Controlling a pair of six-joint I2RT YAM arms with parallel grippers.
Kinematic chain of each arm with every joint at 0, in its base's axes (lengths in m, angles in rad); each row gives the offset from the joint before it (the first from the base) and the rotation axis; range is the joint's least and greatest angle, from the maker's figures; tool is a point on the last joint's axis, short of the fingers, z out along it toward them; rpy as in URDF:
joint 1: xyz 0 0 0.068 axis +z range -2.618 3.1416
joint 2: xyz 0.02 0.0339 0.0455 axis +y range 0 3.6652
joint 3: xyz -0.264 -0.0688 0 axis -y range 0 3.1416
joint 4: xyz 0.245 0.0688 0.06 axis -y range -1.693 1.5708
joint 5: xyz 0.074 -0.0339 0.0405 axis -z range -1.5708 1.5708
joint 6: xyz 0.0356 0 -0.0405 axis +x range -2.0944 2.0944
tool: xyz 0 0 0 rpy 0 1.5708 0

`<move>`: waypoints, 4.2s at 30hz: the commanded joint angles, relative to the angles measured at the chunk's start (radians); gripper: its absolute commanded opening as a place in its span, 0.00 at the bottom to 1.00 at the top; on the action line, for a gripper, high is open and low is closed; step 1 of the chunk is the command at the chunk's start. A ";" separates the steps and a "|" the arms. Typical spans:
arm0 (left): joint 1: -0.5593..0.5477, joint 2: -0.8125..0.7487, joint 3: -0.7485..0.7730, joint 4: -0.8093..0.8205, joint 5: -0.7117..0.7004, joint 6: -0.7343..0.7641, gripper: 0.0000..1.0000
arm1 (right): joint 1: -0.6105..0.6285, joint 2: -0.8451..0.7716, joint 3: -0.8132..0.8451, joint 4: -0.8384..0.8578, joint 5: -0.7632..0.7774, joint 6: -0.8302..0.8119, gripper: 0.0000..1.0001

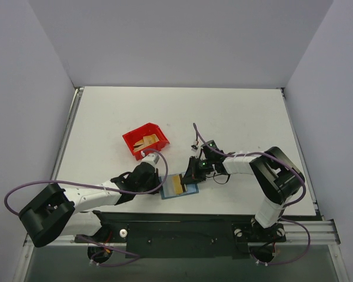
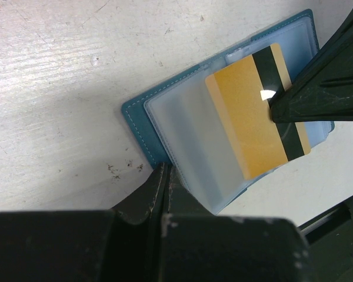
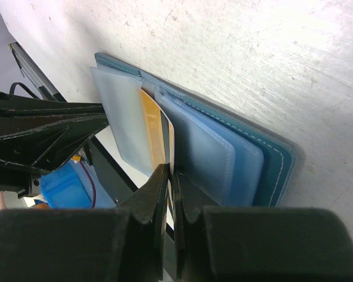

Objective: Put the credit cards into the card holder
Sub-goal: Insert the credit card into the card holder.

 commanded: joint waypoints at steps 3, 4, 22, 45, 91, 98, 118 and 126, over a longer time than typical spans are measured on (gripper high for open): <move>-0.006 0.028 -0.006 0.027 0.015 -0.005 0.00 | 0.024 0.042 0.017 -0.025 0.058 -0.020 0.00; -0.006 0.030 -0.006 0.030 0.016 -0.005 0.00 | 0.026 0.042 0.017 -0.025 0.057 -0.018 0.00; -0.006 0.044 0.000 0.038 0.024 0.000 0.00 | 0.101 0.080 0.031 0.027 0.057 0.026 0.00; -0.043 -0.024 -0.075 0.036 0.025 -0.079 0.00 | 0.156 0.090 -0.094 0.309 0.212 0.309 0.00; -0.015 -0.177 0.057 -0.187 -0.136 -0.026 0.00 | 0.193 0.183 -0.097 0.388 0.143 0.198 0.00; -0.015 -0.110 0.027 -0.065 -0.078 -0.008 0.00 | 0.193 0.194 -0.100 0.386 0.146 0.198 0.00; -0.026 0.010 -0.069 0.020 -0.022 -0.051 0.00 | 0.210 -0.073 -0.031 -0.063 0.368 0.030 0.38; -0.027 0.016 -0.076 0.030 -0.022 -0.057 0.00 | 0.217 -0.142 0.011 -0.192 0.473 -0.032 0.32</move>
